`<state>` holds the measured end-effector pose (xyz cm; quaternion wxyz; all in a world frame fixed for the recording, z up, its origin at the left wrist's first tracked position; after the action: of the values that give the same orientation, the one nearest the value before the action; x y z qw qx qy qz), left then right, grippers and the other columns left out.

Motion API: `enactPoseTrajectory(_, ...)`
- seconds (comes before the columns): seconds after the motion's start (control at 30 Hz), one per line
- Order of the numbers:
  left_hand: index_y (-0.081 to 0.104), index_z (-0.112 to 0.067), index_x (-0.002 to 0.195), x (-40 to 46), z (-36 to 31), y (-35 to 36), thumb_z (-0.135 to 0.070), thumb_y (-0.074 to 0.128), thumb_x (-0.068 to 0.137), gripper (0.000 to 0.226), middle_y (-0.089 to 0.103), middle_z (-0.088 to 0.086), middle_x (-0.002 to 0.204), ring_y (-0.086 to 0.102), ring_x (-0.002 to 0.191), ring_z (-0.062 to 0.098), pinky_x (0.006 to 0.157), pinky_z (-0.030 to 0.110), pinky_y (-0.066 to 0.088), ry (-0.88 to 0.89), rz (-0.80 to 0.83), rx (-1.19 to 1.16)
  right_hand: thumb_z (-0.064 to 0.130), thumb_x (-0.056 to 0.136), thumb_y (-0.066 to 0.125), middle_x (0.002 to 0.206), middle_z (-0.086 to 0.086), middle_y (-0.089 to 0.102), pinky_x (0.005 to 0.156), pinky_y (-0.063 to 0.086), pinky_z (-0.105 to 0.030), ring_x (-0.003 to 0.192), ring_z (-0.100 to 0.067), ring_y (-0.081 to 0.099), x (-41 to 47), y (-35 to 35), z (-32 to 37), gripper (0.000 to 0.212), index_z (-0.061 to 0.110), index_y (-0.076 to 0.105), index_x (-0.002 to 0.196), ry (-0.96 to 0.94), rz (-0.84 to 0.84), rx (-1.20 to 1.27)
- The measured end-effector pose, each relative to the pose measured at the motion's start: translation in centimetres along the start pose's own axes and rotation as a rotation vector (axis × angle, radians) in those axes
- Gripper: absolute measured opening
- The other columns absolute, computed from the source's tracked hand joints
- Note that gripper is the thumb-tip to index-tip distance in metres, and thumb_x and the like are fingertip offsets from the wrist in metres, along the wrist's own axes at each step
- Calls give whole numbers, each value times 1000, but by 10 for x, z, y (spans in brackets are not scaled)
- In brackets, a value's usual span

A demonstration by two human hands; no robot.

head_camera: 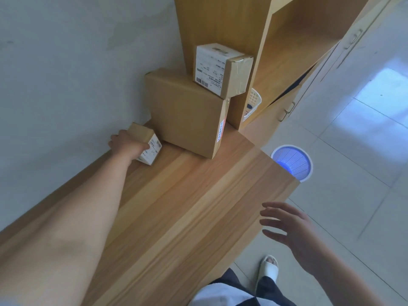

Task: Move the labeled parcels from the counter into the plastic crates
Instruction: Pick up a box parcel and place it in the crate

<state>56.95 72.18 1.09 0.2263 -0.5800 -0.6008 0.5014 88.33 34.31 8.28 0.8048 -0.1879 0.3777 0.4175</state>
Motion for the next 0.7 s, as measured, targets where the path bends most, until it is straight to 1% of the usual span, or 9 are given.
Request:
enactPoseTrajectory(0.07,49,-11,141,-26,4,-7,-31,92,69,86,48,16,140,48,131,35,103,45,50,-6,-23,-159,2,96,64,96,-14,73,87,57,-46,88,-29,69,6,-2,8,16,4,75,108,-3,32,0)
enactPoseTrajectory(0.17,54,-14,139,-88,10,-18,-18,90,74,74,64,7,133,66,103,16,82,24,51,-27,45,-567,3,97,65,96,-13,72,84,57,-44,86,-28,68,11,-1,21,17,3,74,111,-7,118,-22)
enactPoseTrajectory(0.2,56,-13,137,-116,11,-20,-15,90,75,70,68,6,130,68,98,12,79,22,51,-47,86,-696,3,97,65,95,-12,71,84,57,-45,86,-28,68,11,0,26,17,4,74,111,-7,156,-41)
enactPoseTrajectory(0.27,60,-10,133,-176,10,-18,-19,92,70,71,72,9,126,71,105,21,93,33,55,-98,162,-878,4,96,66,96,-12,71,84,59,-46,86,-28,69,11,1,34,16,6,75,109,-12,251,-100)
enactPoseTrajectory(0.33,67,-11,124,-237,3,-12,-28,88,63,67,76,9,119,69,117,31,109,46,50,-101,204,-975,6,95,69,98,-10,72,82,60,-46,86,-26,71,11,-2,40,16,10,76,109,-37,355,-177)
enactPoseTrajectory(0.4,71,-10,121,-293,-5,-4,-32,84,63,63,78,11,117,70,116,31,108,48,49,-88,240,-1058,14,90,77,104,-8,75,82,62,-42,92,-24,75,8,-10,47,23,20,77,112,-103,455,-248)
enactPoseTrajectory(0.5,75,-14,116,-368,-19,8,-35,78,70,51,78,7,118,74,97,12,92,37,58,-85,272,-1168,34,67,89,121,1,73,88,61,-39,107,-15,74,1,-28,64,60,40,72,124,-254,589,-302)
enactPoseTrajectory(0.57,75,-14,117,-411,-28,14,-40,81,64,59,78,6,120,71,103,13,97,40,53,-94,246,-1225,43,61,90,134,7,67,94,58,-42,117,-13,71,-6,-40,75,79,52,62,134,-361,706,-350)
enactPoseTrajectory(0.7,74,-14,124,-478,-42,21,-42,79,69,62,74,8,127,69,120,26,104,48,49,-43,184,-1294,37,72,85,139,11,66,93,55,-43,121,-18,69,-27,-65,88,77,54,56,141,-533,932,-423)
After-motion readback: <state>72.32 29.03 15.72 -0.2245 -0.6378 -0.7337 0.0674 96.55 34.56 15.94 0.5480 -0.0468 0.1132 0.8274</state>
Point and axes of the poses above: each hand's wrist, its own x-axis towards the middle knuckle, its own y-axis out of the palm, z = x × y, the point moved 3 cm from there along x, towards the middle knuckle
